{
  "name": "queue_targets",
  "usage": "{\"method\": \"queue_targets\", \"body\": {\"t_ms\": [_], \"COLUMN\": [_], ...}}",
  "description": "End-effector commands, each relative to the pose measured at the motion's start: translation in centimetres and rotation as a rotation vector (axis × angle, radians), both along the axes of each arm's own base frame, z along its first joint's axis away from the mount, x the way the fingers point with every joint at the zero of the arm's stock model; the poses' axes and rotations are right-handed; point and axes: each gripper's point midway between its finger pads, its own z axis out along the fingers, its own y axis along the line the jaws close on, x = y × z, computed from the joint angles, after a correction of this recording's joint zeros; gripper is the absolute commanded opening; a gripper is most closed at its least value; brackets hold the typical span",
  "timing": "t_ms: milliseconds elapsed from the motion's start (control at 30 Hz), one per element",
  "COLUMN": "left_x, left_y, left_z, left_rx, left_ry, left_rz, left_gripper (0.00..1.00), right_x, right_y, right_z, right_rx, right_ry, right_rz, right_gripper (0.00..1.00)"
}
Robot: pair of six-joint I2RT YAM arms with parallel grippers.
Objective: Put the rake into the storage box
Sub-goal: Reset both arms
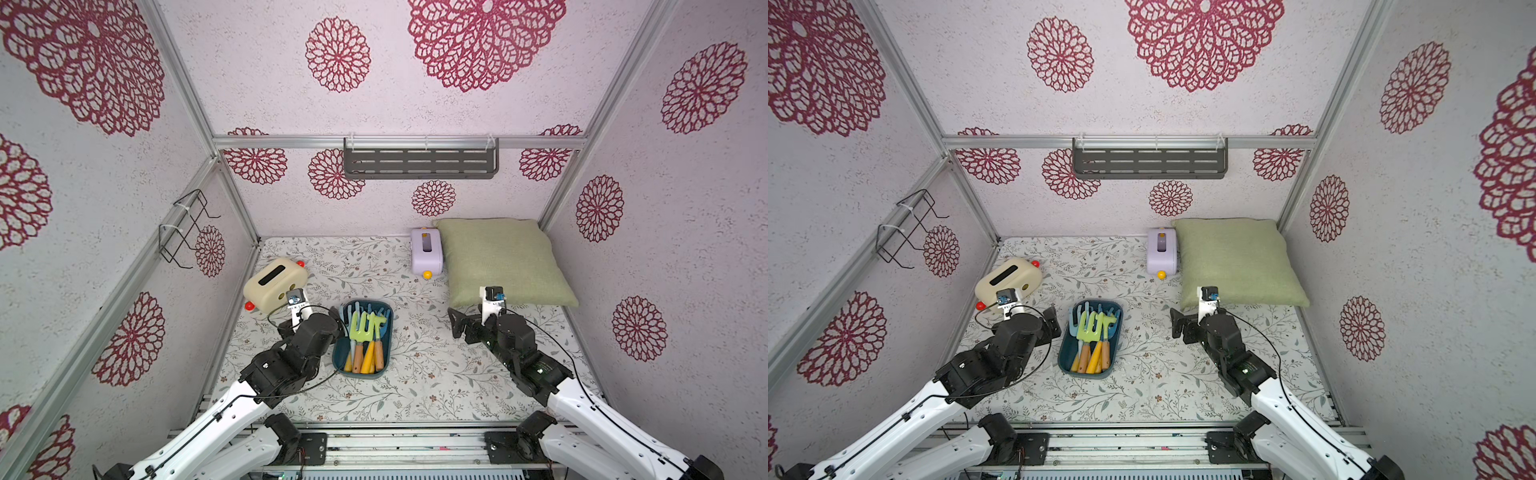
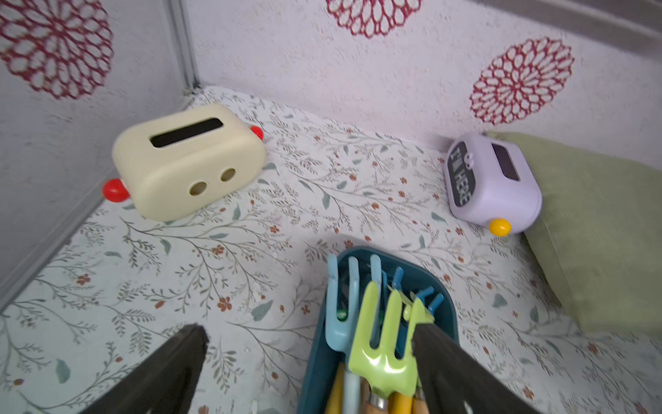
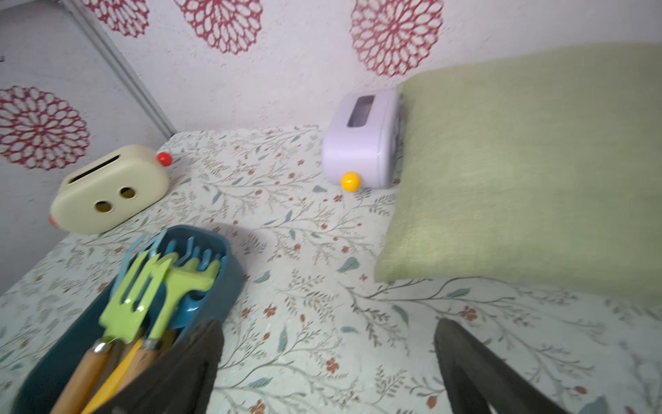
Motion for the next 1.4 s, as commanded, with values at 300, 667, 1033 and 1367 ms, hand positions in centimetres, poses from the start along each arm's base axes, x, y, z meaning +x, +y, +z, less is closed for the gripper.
{"method": "queue_targets", "body": {"t_ms": [300,667,1033,1367], "left_x": [4.2,4.3,6.9,10.7], "left_y": [8.9,13.8,15.1,15.6], "left_z": [-3.0,-7.5,-9.4,-9.7], "left_rx": [0.208,0.225,0.213,0.253], "left_ry": [-0.052,-0.051,-0.07,-0.101], "left_rz": [0.206,0.256,0.246,0.233], "left_gripper": [0.97,0.97,0.97,0.97], "right_x": [4.3,1.7,0.9,2.6], "right_y": [-11.0,-16.9,-18.0,-18.8], "right_z": [-2.2,-5.7,-6.4,-4.9], "right_rx": [-0.056,-0.026,-0.017,-0.037], "right_ry": [-0.196,-0.208,-0.259,-0.367], "right_rz": [-0.296,-0.502,-0.566,-0.606], "right_gripper": [0.99,0.99,0.99,0.99]}}
